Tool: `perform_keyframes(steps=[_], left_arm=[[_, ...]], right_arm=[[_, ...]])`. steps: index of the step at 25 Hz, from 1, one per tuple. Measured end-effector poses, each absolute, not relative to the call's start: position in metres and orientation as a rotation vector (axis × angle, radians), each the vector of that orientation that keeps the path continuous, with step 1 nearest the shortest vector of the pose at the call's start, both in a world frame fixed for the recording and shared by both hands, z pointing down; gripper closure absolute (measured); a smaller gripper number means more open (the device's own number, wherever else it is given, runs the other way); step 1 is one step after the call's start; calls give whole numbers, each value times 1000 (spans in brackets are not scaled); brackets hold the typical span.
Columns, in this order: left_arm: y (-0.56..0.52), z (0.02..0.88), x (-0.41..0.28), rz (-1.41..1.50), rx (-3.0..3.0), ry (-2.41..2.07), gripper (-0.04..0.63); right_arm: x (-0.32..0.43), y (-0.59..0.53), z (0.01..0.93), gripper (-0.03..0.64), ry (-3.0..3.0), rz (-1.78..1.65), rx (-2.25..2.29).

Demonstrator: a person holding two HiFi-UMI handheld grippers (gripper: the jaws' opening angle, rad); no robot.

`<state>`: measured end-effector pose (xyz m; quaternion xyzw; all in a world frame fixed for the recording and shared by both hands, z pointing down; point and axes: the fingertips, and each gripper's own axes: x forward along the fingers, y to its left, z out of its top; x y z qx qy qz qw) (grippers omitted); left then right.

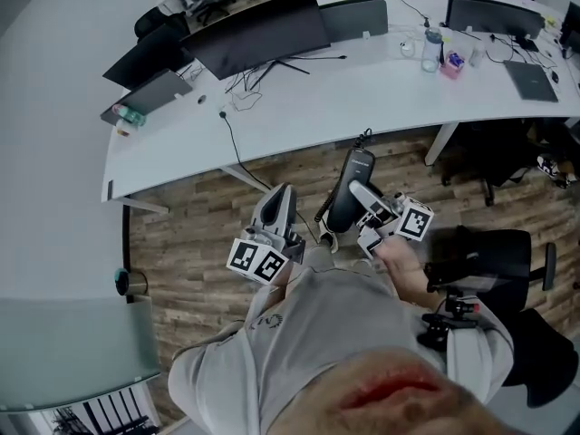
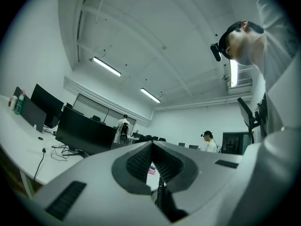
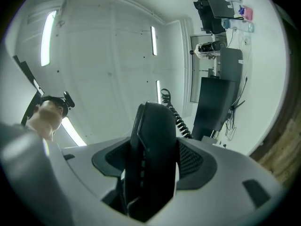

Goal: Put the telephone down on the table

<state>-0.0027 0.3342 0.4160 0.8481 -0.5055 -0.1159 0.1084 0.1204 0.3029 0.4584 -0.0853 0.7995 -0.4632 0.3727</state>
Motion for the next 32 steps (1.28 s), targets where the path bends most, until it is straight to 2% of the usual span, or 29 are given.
perform_keyframes(steps=[15, 25, 32], left_arm=[[270, 430, 8, -402, 2542, -1344, 584], [182, 439, -31, -495, 2545, -1243, 584], [99, 432, -50, -494, 2636, -990, 584]], right_arm=[[130, 253, 475, 322, 2028, -1128, -273], [90, 177, 455, 322, 2022, -1100, -263], [66, 122, 436, 322, 1988, -1010, -401]])
